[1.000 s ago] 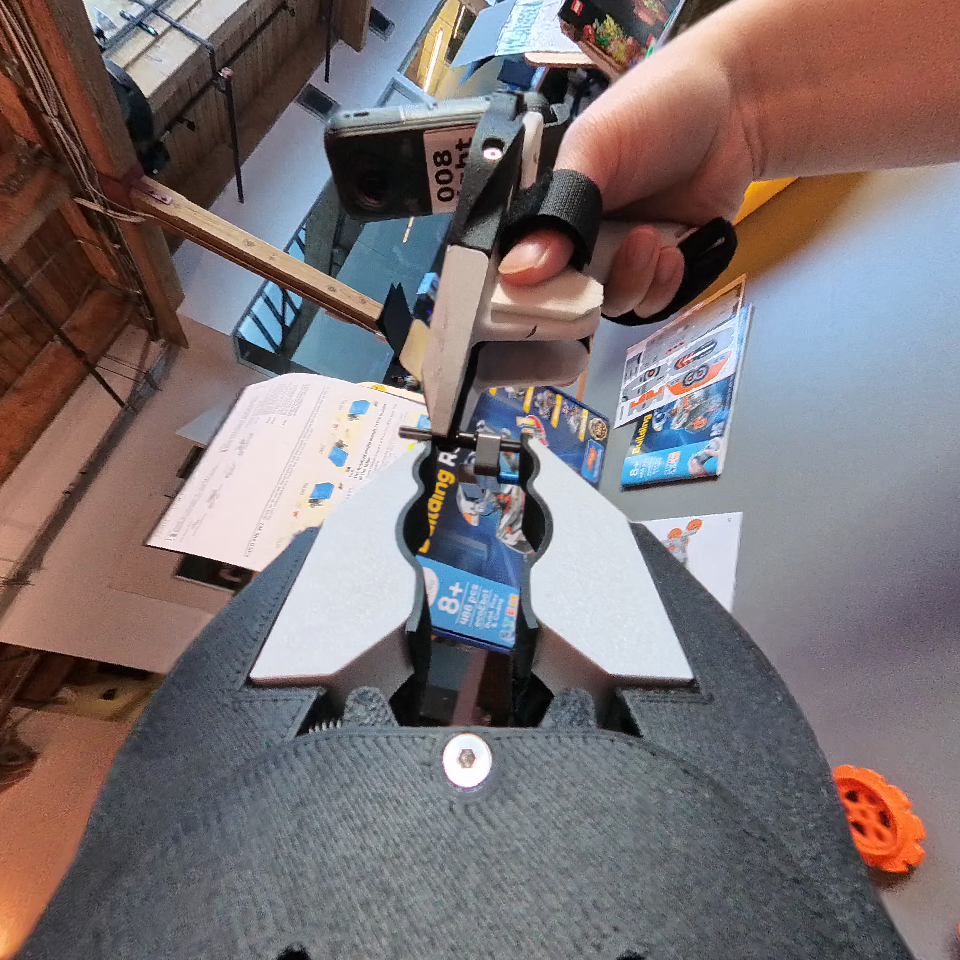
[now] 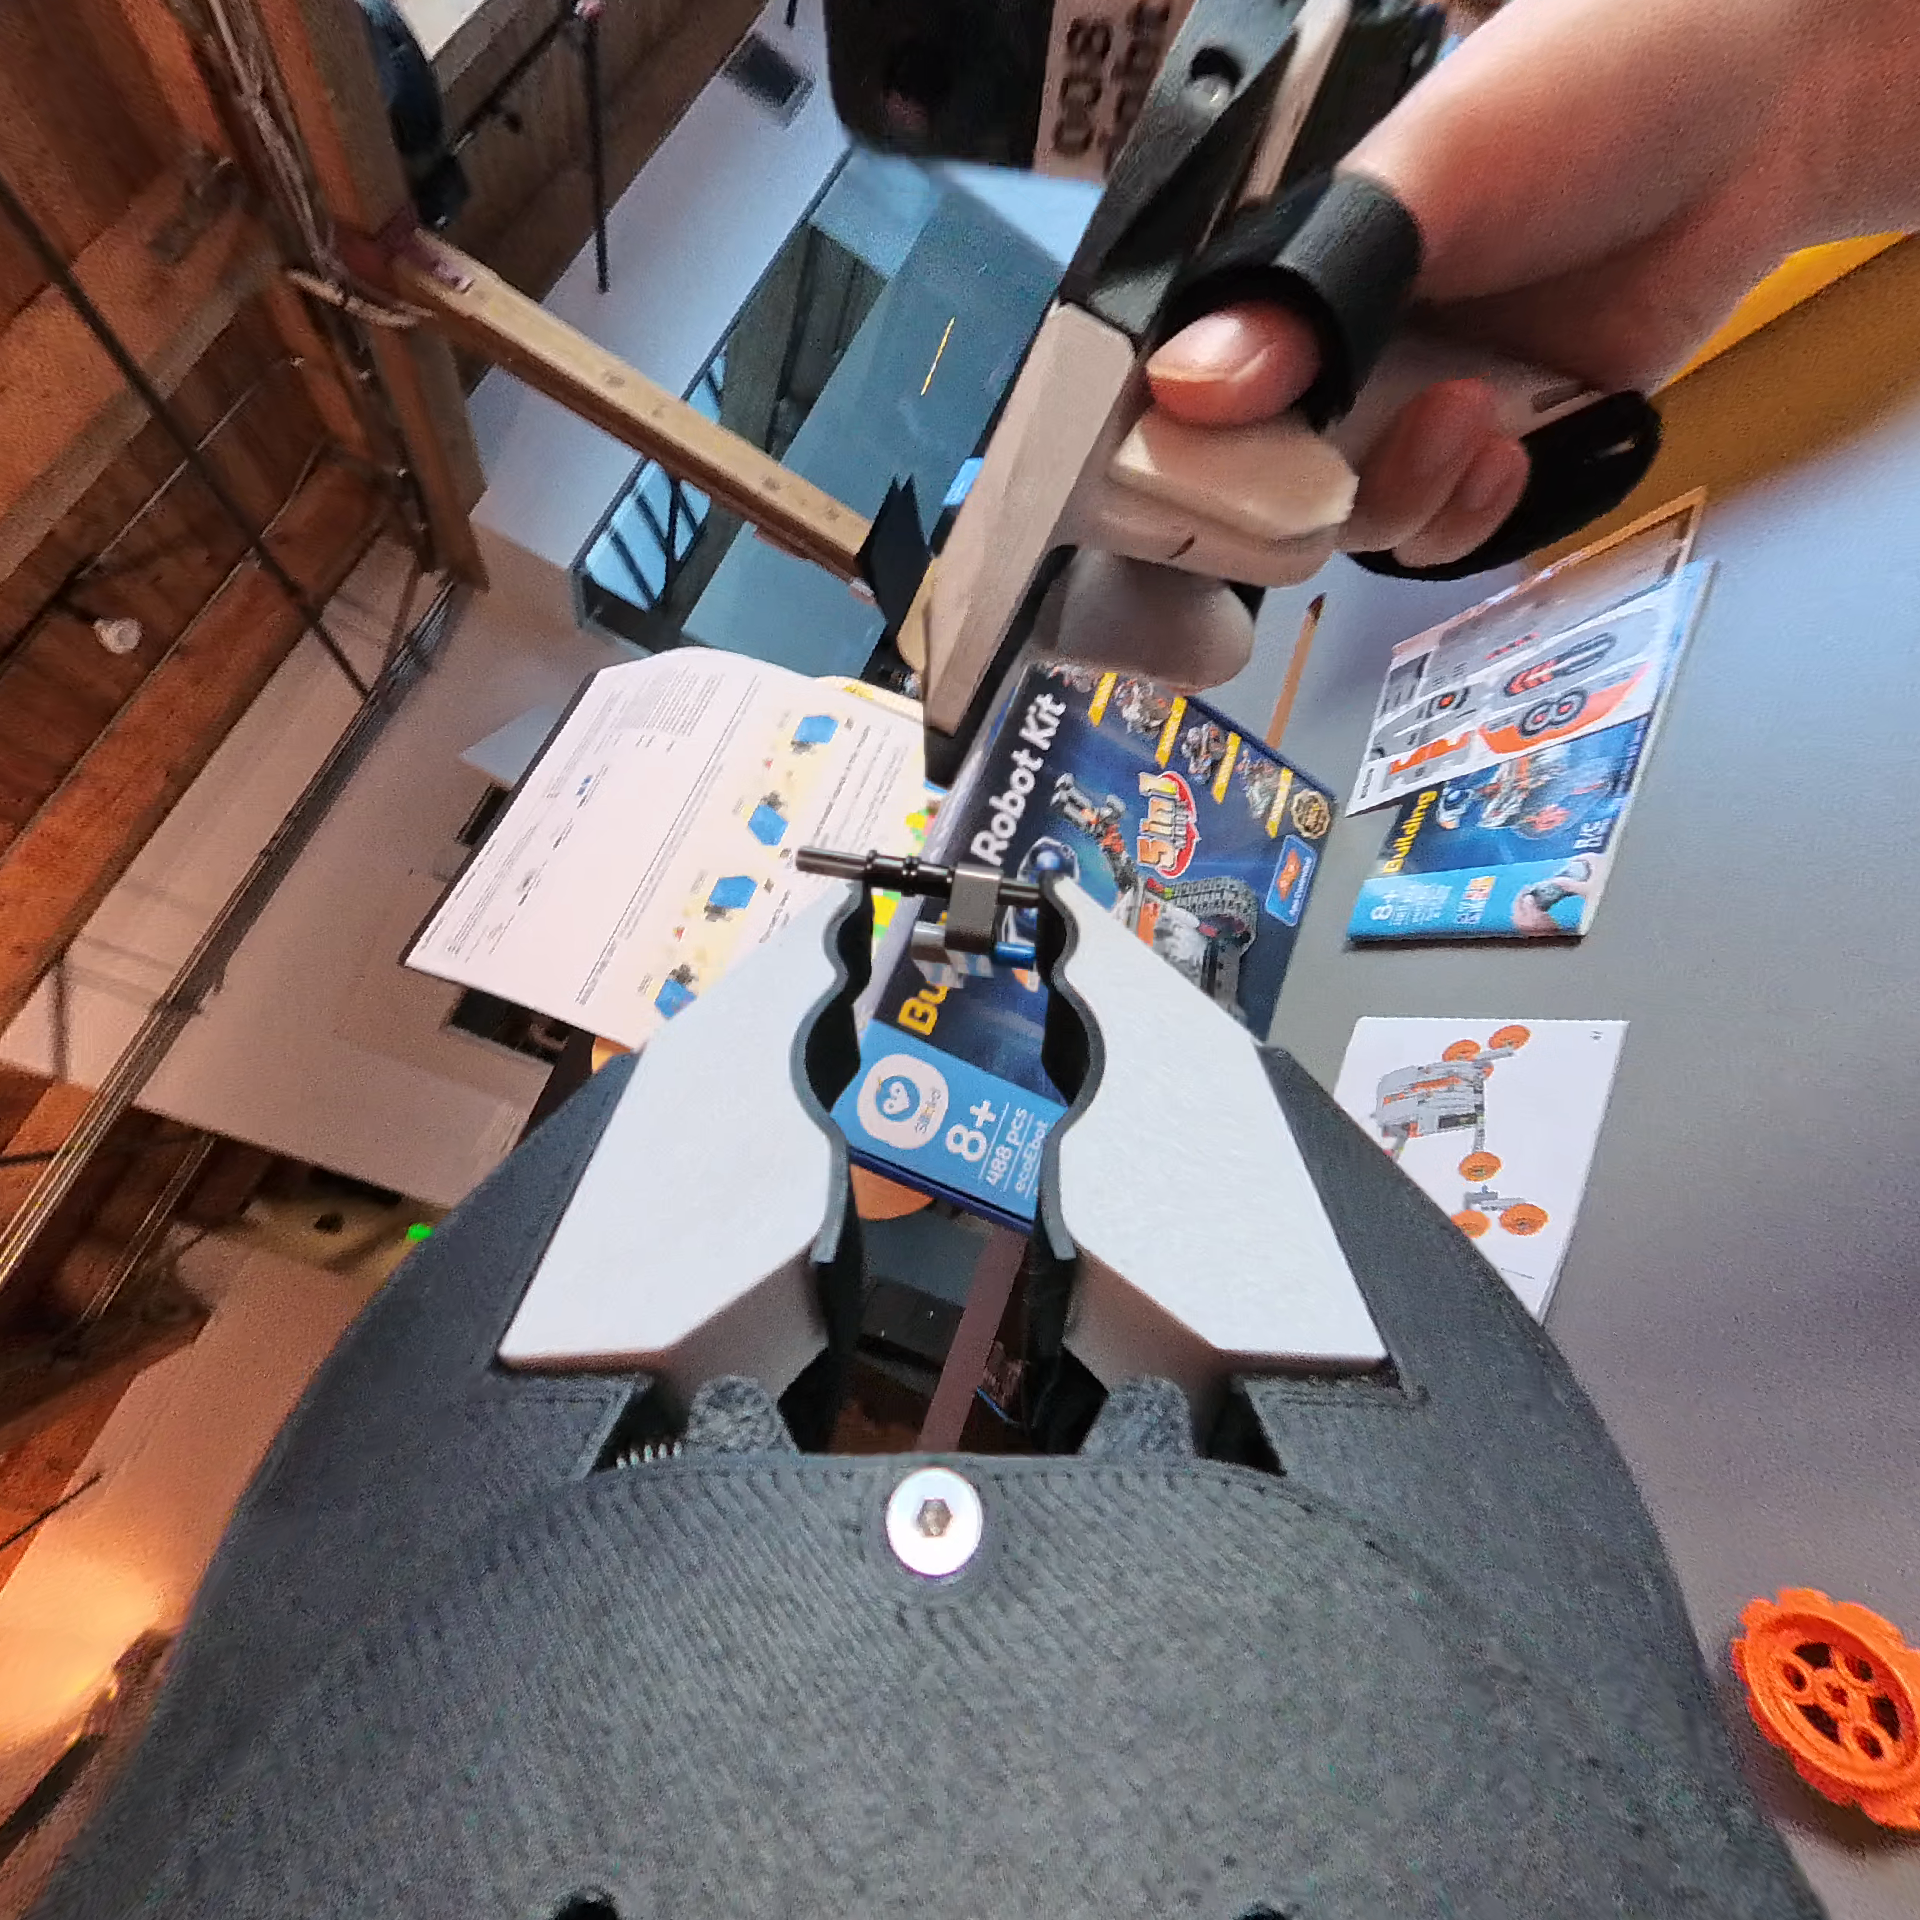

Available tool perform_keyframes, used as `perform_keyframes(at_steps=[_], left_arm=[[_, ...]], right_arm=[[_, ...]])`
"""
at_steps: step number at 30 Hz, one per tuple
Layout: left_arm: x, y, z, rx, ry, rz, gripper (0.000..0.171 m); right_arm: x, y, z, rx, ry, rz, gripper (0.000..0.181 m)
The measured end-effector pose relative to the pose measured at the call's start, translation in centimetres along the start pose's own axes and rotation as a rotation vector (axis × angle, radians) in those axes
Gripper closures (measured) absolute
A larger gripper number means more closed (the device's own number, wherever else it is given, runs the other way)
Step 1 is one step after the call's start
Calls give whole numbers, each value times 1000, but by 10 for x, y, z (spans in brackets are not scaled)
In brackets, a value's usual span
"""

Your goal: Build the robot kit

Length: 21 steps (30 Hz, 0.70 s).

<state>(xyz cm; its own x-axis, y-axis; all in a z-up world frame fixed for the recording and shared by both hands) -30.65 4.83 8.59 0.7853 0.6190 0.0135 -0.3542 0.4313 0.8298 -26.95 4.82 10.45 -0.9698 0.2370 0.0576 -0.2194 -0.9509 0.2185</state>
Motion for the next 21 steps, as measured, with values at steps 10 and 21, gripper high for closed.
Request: perform_keyframes(at_steps=[10, 21], left_arm=[[8, 4, -7, -50, 44, 66, 141], [9, -13, -15, -78, 96, -89, 141]], right_arm=[[25, -6, -13, -144, 98, -179, 165], [15, -13, -33, 55, 193, -59, 173]])
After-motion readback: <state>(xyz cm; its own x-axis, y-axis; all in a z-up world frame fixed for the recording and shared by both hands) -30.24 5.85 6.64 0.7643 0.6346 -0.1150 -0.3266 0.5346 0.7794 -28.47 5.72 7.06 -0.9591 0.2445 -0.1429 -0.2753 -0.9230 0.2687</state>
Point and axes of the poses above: each gripper's, where its closed fingertips meet, x out along the fingers, z out of its top, y = z × x across the jaws, the point moved 2 cm from there along -x, back along the fingers, and after that the axes turned 3 degrees about -x, right-handed, at the moved point
